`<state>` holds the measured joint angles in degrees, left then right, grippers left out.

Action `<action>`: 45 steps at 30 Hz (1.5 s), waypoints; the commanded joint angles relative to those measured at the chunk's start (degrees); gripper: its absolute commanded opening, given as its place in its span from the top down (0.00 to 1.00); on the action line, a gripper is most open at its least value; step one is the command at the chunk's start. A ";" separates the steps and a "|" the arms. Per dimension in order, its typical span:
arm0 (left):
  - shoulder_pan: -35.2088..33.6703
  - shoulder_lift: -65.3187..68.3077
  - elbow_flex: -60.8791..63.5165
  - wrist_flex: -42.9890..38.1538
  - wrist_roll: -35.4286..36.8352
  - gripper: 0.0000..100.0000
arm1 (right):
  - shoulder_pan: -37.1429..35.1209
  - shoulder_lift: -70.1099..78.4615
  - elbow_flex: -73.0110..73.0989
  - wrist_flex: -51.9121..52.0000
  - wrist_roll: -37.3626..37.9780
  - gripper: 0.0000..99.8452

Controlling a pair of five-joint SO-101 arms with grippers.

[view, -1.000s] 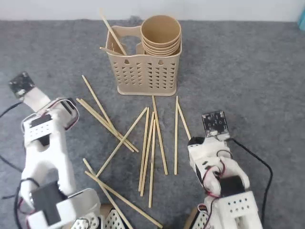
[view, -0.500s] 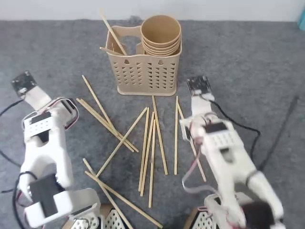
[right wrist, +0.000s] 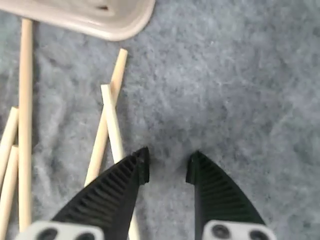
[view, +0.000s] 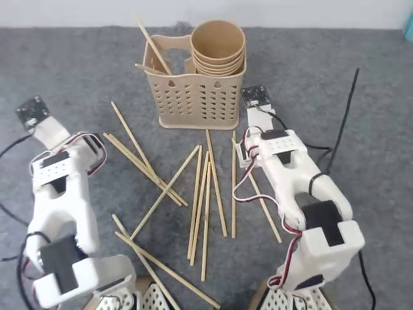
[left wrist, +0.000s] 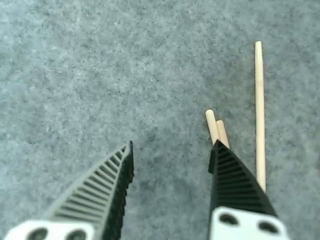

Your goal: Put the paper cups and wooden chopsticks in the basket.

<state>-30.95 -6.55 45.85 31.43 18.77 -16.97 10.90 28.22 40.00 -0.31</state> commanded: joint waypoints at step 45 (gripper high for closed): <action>5.19 3.96 -6.20 1.41 -0.18 0.76 | -0.66 -5.67 1.76 3.21 -6.33 0.99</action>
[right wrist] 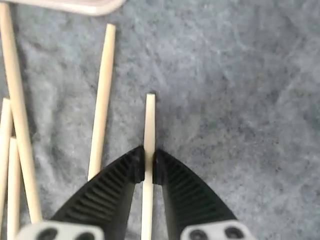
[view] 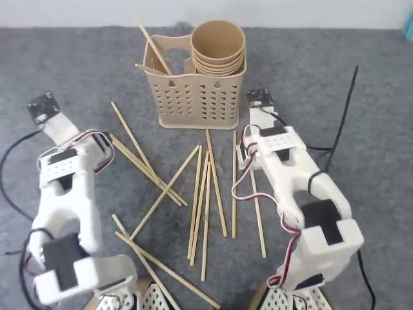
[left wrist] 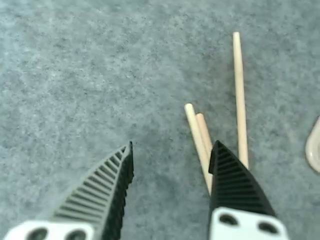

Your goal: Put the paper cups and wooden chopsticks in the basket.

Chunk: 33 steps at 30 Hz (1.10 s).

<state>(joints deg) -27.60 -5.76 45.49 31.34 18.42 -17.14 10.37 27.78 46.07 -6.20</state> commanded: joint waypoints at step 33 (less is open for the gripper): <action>1.76 45.63 -60.88 41.14 5.10 0.99 | -0.48 -6.46 3.87 -4.53 -0.35 0.99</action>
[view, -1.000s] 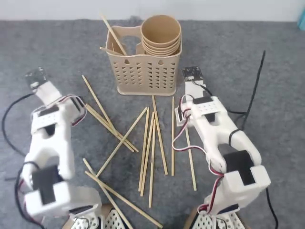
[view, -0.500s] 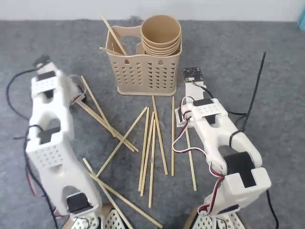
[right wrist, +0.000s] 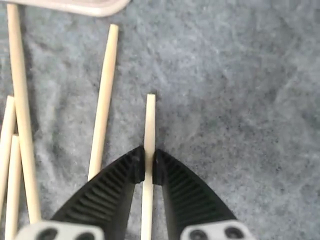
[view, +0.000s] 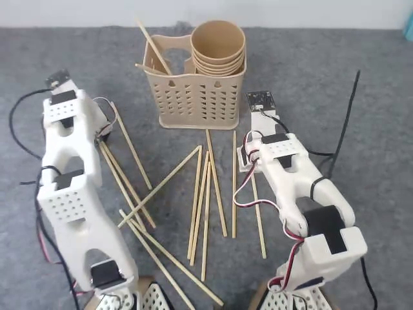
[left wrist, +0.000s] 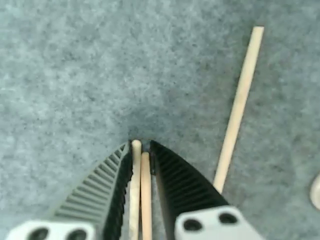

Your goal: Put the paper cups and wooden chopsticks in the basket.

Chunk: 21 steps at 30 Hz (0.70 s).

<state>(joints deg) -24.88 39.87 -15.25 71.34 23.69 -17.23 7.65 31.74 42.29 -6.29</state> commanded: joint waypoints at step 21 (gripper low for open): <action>1.05 -46.86 55.60 -41.41 -4.84 0.99 | 0.40 -4.35 0.26 -0.22 -0.53 0.99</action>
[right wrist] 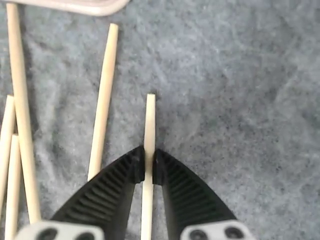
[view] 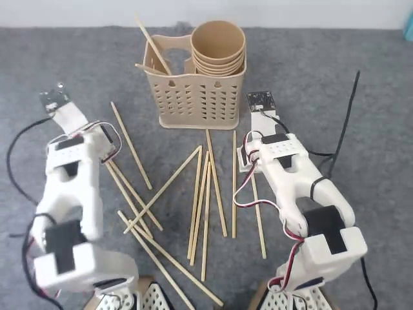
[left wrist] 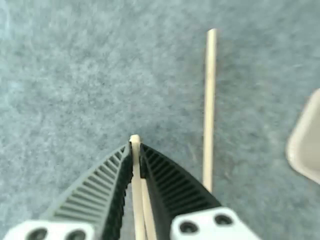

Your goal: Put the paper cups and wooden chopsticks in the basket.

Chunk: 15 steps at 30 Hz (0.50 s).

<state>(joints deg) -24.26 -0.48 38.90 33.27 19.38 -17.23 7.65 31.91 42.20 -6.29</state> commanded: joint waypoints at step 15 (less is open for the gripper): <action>-2.29 -17.05 11.47 -13.71 4.92 0.99 | 0.75 -45.05 -0.88 7.08 -0.70 0.99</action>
<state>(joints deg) -27.16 -8.57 44.79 25.98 23.25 -17.14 -23.74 32.09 50.29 -6.20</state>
